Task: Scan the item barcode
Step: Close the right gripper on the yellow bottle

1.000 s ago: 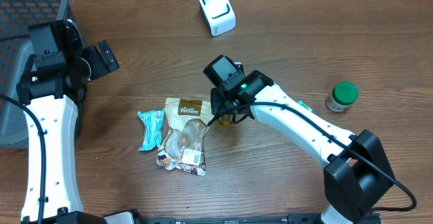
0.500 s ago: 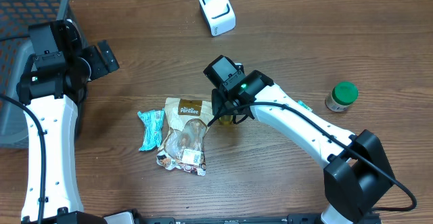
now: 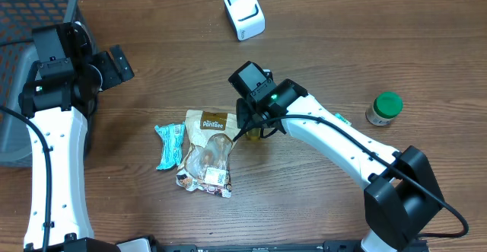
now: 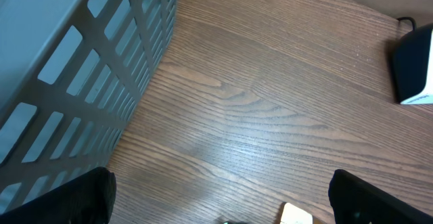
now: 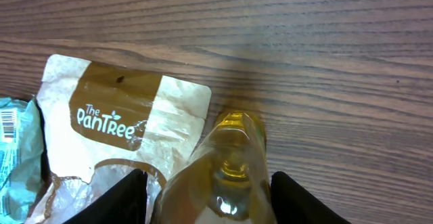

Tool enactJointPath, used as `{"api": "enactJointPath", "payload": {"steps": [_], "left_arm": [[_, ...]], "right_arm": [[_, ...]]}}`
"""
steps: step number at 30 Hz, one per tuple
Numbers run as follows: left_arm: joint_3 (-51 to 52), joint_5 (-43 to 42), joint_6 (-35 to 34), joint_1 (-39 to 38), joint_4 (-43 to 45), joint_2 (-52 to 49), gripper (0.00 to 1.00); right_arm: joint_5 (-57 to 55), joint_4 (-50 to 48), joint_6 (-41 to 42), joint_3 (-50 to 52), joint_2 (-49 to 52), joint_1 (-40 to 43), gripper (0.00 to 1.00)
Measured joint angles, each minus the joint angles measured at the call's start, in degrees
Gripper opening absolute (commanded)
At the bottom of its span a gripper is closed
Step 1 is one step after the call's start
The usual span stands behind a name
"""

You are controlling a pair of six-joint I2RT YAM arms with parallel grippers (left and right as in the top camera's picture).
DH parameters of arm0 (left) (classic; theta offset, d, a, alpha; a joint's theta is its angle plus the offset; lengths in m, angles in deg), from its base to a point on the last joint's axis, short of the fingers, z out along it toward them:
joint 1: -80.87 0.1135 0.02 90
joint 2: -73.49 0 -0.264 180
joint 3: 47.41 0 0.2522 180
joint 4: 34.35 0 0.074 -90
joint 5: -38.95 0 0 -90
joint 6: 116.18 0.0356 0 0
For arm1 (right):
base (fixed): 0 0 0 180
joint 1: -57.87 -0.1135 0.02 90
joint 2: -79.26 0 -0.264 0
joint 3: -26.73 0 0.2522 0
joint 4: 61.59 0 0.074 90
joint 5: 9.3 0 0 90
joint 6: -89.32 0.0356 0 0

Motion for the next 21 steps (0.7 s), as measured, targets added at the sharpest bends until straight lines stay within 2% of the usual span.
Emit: {"api": "enactJointPath", "payload": {"steps": [3, 8, 18, 21], "left_arm": [[0.02, 0.00, 0.00, 0.00, 0.00, 0.00, 0.99], [0.02, 0.00, 0.00, 0.00, 0.00, 0.00, 1.00], [0.00, 0.00, 0.00, 0.00, 0.00, 0.00, 1.00], [0.02, 0.00, 0.00, 0.00, 0.00, 0.00, 1.00]], "right_arm": [[0.02, 0.00, 0.02, 0.02, 0.00, -0.02, 0.54], [0.02, 0.02, 0.04, 0.02, 0.00, -0.02, 0.45], [0.02, 0.07, -0.04, 0.02, 0.00, -0.02, 0.45], [0.00, 0.04, -0.04, 0.02, 0.00, -0.02, 0.50]]}}
